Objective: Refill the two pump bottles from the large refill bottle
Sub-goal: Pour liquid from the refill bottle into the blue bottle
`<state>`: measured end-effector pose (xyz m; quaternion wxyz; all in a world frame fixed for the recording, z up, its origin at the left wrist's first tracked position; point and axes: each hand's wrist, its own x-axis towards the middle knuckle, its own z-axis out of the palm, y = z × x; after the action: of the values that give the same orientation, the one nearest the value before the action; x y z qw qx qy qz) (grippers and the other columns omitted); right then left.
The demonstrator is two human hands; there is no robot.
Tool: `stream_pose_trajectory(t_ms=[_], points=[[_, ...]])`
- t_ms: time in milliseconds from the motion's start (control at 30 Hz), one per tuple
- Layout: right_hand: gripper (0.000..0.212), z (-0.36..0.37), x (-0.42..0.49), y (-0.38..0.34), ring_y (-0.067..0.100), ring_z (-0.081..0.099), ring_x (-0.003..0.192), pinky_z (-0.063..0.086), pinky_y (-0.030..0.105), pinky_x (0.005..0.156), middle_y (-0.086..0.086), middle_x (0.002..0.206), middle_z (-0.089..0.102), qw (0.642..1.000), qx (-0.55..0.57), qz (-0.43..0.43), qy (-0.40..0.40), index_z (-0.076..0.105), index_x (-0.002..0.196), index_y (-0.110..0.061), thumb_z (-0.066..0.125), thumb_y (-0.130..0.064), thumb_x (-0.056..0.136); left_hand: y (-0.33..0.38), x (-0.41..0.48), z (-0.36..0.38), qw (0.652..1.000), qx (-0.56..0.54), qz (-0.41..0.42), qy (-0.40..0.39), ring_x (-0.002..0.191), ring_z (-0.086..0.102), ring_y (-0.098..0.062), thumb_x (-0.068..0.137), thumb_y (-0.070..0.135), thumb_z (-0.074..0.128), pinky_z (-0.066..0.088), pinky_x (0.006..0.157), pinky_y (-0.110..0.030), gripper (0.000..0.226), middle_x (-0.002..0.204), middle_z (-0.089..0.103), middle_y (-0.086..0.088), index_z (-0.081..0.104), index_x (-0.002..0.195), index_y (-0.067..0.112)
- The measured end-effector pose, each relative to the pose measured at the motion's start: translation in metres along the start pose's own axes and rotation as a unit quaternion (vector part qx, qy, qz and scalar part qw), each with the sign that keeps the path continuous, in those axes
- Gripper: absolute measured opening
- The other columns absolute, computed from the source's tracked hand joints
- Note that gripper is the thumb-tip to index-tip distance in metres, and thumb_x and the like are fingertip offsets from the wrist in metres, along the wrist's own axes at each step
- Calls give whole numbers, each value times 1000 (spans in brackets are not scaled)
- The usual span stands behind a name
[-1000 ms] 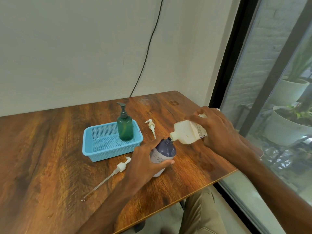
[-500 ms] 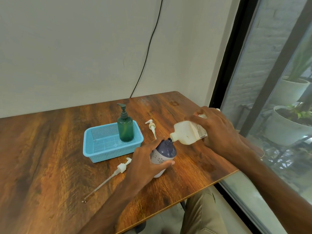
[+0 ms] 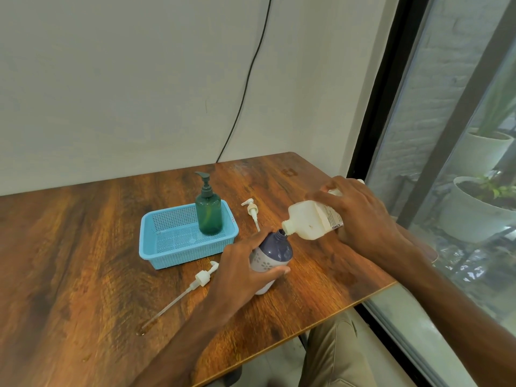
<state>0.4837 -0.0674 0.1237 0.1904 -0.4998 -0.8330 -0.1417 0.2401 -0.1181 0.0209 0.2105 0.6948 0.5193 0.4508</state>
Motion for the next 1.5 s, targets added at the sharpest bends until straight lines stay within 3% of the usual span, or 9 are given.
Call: stream_pose_trajectory(t_ms=[367,600,1500], points=[[81,-3,0,-1,27,48,124,51,49,93,3,127,55,1000,-15,-4,-5,52,133,-40,89,-20,64,2,0,0,1000,-2,8,5,124,60,0,71,58,87,55,99,-19,90,140,65,13,56,149,24],[80,-5,1,-1,27,47,123,51,48,92,4,127,54,1000,-21,-11,-6,53,133,-39,88,-19,64,-1,0,1,1000,-6,1,0,126,61,-4,71,63,86,58,101,-29,93,141,65,12,54,150,26],[85,-6,3,-1,28,45,127,51,49,94,2,131,52,999,-30,-13,-11,49,135,-43,89,-19,64,3,-1,1,1000,-10,0,-3,125,61,-3,69,69,82,58,100,-31,95,140,65,14,54,149,27]])
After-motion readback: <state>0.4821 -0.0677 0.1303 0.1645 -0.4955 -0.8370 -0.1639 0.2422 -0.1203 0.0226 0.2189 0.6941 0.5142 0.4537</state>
